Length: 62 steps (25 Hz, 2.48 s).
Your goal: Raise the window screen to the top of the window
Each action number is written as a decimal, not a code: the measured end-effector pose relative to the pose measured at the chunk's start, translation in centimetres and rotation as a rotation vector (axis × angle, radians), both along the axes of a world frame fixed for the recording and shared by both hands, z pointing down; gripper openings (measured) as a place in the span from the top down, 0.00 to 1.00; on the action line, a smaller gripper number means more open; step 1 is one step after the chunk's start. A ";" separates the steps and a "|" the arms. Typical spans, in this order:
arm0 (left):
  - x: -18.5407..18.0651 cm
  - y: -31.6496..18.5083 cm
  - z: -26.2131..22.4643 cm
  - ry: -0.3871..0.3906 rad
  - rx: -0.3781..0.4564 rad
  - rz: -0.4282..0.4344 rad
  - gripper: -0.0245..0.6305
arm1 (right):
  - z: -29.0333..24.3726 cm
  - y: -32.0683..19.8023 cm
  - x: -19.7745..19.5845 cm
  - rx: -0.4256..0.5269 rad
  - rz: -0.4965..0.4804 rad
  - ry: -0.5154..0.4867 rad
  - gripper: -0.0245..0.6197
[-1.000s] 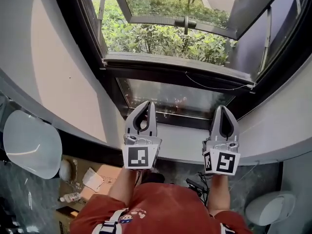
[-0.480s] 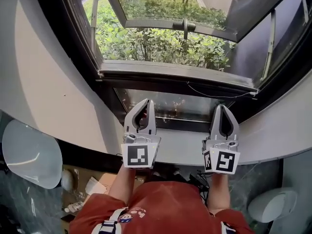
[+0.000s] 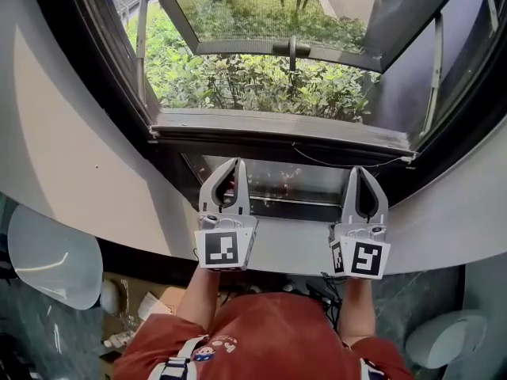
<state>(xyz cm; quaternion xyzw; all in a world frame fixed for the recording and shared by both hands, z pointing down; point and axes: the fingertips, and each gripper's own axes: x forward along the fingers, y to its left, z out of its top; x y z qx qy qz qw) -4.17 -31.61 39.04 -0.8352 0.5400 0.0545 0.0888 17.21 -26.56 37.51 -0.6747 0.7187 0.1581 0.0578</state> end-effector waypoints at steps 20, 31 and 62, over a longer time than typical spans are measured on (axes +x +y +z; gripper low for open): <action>2.5 -2.5 2.4 -0.512 0.068 0.034 0.85 | 3.9 -4.2 -2.5 -0.240 -0.139 0.354 0.80; 2.5 -5.5 5.7 -1.031 0.108 0.052 0.76 | 7.3 -6.8 -0.9 -0.358 -0.012 0.989 0.70; 2.1 -7.2 7.4 -1.310 0.033 0.134 0.70 | 8.6 -7.8 -0.9 -0.350 -0.077 1.128 0.67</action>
